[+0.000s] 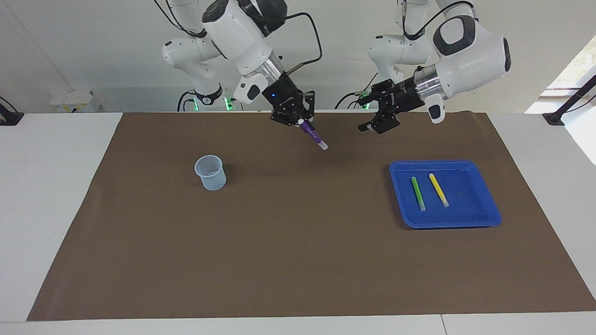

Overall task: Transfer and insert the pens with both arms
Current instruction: 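Insert the purple pen into the clear cup with the right gripper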

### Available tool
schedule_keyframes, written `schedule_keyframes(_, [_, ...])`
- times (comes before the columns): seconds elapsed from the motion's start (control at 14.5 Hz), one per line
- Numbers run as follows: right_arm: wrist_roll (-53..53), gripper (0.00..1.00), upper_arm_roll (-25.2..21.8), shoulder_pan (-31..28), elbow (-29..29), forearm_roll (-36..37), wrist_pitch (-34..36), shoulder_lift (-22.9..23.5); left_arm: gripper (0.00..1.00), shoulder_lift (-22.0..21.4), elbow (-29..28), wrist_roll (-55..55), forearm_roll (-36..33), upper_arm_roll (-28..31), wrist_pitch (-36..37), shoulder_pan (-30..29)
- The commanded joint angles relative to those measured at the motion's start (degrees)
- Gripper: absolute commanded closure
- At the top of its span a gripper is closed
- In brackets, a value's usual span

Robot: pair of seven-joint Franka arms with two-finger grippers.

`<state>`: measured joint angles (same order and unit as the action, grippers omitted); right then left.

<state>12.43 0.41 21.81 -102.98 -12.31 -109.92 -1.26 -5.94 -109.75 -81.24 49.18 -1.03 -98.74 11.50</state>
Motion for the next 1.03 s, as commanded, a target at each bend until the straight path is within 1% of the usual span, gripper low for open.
schedule_keyframes(0.0, [-5.0,1.0,0.7,-2.7,-3.0,9.4,5.0,-2.5,0.0,-0.7,-0.9,6.8,-5.3,0.2,-0.9,0.1])
schedule_keyframes(0.07, [-6.2,1.0,0.8,-4.2,-5.4,11.0,5.6,-3.8,0.0,-0.7,-1.0,9.4,-8.0,0.2,-0.8,0.1])
schedule_keyframes(0.21, [-8.7,1.0,0.8,-7.0,-11.0,13.4,4.5,-6.2,0.0,-0.8,-0.9,16.2,-12.8,0.6,0.0,-0.2])
schedule_keyframes(0.34, [-11.2,1.0,0.8,-10.6,-13.5,15.1,4.0,-7.2,0.0,-0.7,-0.5,23.6,-19.5,0.6,0.5,-1.9])
schedule_keyframes(0.41, [-11.3,1.0,0.8,-11.8,-15.2,15.1,3.8,-7.9,0.0,-0.7,-0.5,27.4,-21.6,0.7,0.6,-3.0])
schedule_keyframes(0.62, [-8.8,1.0,0.8,-13.4,-19.7,15.0,1.2,-8.4,0.0,-0.2,-0.6,40.9,-28.9,0.7,-0.3,-7.4])
schedule_keyframes(0.76, [-6.7,1.0,0.9,-13.2,-21.9,15.0,-1.7,-8.2,0.0,1.4,-0.5,48.9,-33.1,0.6,-1.7,-10.2])
schedule_keyframes(0.96, [-4.5,1.0,0.9,-13.1,-25.8,14.6,-7.6,-7.2,0.0,6.3,-0.6,60.5,-38.0,0.7,-7.2,-12.5])
